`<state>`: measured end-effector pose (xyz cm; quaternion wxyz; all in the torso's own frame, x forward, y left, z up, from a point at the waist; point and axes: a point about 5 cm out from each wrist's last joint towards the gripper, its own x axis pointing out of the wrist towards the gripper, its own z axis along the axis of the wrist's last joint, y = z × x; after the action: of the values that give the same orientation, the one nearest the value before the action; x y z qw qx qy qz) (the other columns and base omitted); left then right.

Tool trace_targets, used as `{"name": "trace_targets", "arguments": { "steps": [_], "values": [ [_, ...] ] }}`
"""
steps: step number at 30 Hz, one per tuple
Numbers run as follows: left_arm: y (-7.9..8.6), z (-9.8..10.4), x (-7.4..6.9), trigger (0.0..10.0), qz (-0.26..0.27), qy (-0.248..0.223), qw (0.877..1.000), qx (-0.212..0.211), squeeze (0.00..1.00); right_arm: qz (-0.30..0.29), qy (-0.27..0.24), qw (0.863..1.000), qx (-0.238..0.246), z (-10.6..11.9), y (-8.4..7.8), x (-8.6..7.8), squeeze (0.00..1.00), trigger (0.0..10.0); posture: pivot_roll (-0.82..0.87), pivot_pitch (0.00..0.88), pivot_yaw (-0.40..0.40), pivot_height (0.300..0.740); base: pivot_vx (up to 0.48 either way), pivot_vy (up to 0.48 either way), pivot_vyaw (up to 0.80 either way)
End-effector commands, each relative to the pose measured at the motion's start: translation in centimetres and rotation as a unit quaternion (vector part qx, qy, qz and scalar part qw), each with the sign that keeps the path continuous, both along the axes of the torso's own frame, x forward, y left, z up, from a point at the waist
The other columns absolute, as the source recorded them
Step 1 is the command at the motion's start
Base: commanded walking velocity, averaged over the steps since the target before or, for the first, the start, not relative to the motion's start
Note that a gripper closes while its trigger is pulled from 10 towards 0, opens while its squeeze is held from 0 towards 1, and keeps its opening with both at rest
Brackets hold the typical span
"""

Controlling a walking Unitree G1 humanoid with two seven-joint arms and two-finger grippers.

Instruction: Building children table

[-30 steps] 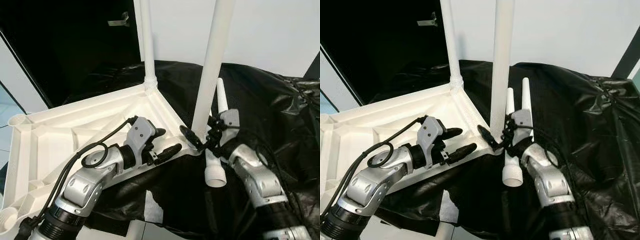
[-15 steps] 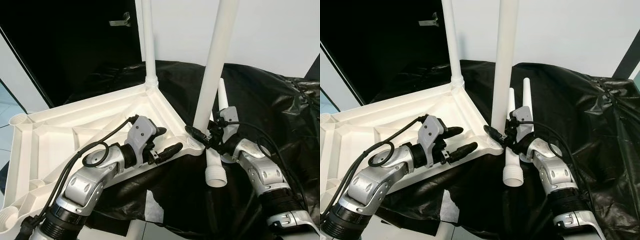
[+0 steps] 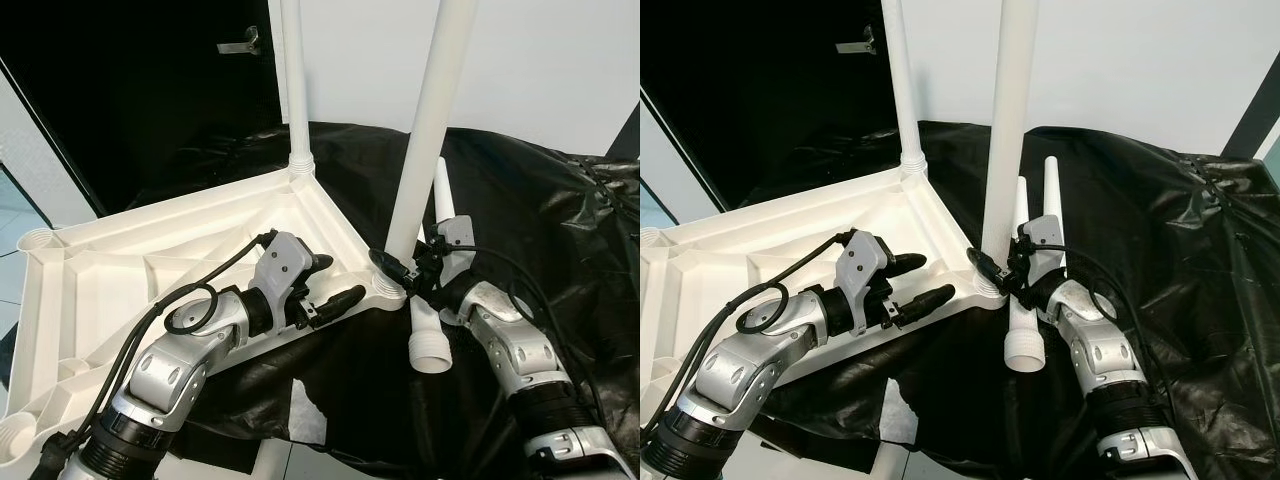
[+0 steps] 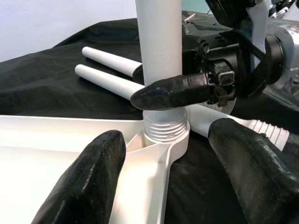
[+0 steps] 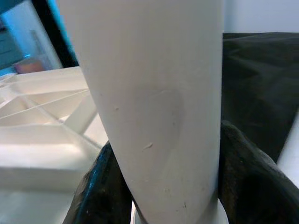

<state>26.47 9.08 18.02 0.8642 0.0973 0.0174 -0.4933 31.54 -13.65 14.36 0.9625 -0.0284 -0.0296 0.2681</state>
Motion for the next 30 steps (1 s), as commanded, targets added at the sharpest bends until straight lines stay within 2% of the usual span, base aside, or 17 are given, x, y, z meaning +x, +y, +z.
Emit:
{"name": "trace_targets", "arguments": {
  "steps": [1, 6, 7, 8, 9, 11, 13, 14, 15, 17, 21, 30],
  "values": [
    [0.1, -0.1, -0.2, 10.0, -0.018, 0.004, 1.000, 0.008, 0.00, -0.032, 0.025, 0.999, -0.010, -1.1, 0.0, -0.3, 0.00, 10.0, 0.02, 0.000, 0.012, 0.740, 0.000, 0.000, 0.00],
    [0.0, -0.2, -0.2, 10.0, -0.019, 0.004, 1.000, 0.008, 0.00, -0.075, 0.025, 0.997, 0.005, -1.3, 0.6, -0.6, 0.00, 10.0, 0.02, 0.000, 0.014, 0.740, 0.000, 0.000, 0.00],
    [0.0, -0.2, -0.3, 10.0, -0.020, 0.004, 1.000, 0.008, 0.00, -0.111, 0.028, 0.993, 0.019, -1.4, 0.8, -0.7, 0.00, 10.0, 0.02, 0.000, 0.012, 0.740, 0.000, 0.000, 0.00],
    [0.0, -0.2, -0.3, 10.0, -0.020, 0.004, 1.000, 0.008, 0.00, -0.111, 0.028, 0.993, 0.019, -1.4, 0.8, -0.7, 0.00, 10.0, 0.02, 0.000, 0.012, 0.740, 0.000, 0.000, 0.00],
    [0.0, -0.2, -0.2, 10.0, -0.021, 0.003, 1.000, 0.009, 0.00, -0.147, 0.026, 0.988, 0.031, -1.5, 0.9, -0.8, 0.00, 10.0, 0.02, 0.000, 0.013, 0.740, 0.000, 0.000, 0.00],
    [0.0, -0.2, -0.2, 10.0, -0.021, 0.003, 1.000, 0.009, 0.00, -0.147, 0.026, 0.988, 0.031, -1.5, 0.9, -0.8, 0.00, 10.0, 0.02, 0.000, 0.013, 0.740, 0.000, 0.000, 0.00],
    [0.1, -0.2, -0.2, 10.0, -0.021, 0.003, 1.000, 0.010, 0.00, -0.205, 0.017, 0.978, 0.035, -1.5, 1.5, -0.9, 0.00, 10.0, 0.02, 0.000, 0.013, 0.740, 0.000, 0.000, 0.00],
    [0.1, -0.2, -0.2, 10.0, -0.021, 0.003, 1.000, 0.010, 0.00, -0.205, 0.017, 0.978, 0.035, -1.5, 1.5, -0.9, 0.00, 10.0, 0.02, 0.000, 0.013, 0.740, 0.000, 0.000, 0.00],
    [0.1, -0.2, -0.2, 10.0, -0.021, 0.002, 1.000, 0.010, 0.00, -0.235, 0.012, 0.971, 0.039, -1.4, 1.7, -0.9, 0.00, 10.0, 0.02, 0.000, 0.011, 0.740, 0.000, 0.000, 0.00],
    [0.1, -0.2, -0.2, 10.0, -0.021, 0.002, 1.000, 0.011, 0.00, -0.253, 0.013, 0.966, 0.043, -1.4, 1.8, -1.0, 0.00, 10.0, 0.02, 0.000, 0.009, 0.740, 0.000, 0.000, 0.00],
    [0.2, -0.2, -0.2, 10.0, -0.021, 0.002, 1.000, 0.013, 0.00, -0.252, 0.019, 0.966, 0.050, -1.5, 2.6, -1.1, 0.00, 10.0, 0.02, 0.000, 0.014, 0.740, 0.000, 0.000, 0.00],
    [0.4, -0.1, -0.1, 10.0, -0.020, 0.000, 1.000, 0.015, 0.00, -0.253, 0.013, 0.966, 0.051, -1.3, 3.0, -1.2, 0.00, 10.0, 0.02, 0.000, 0.017, 0.740, 0.000, 0.000, 0.00]
  ]
}}
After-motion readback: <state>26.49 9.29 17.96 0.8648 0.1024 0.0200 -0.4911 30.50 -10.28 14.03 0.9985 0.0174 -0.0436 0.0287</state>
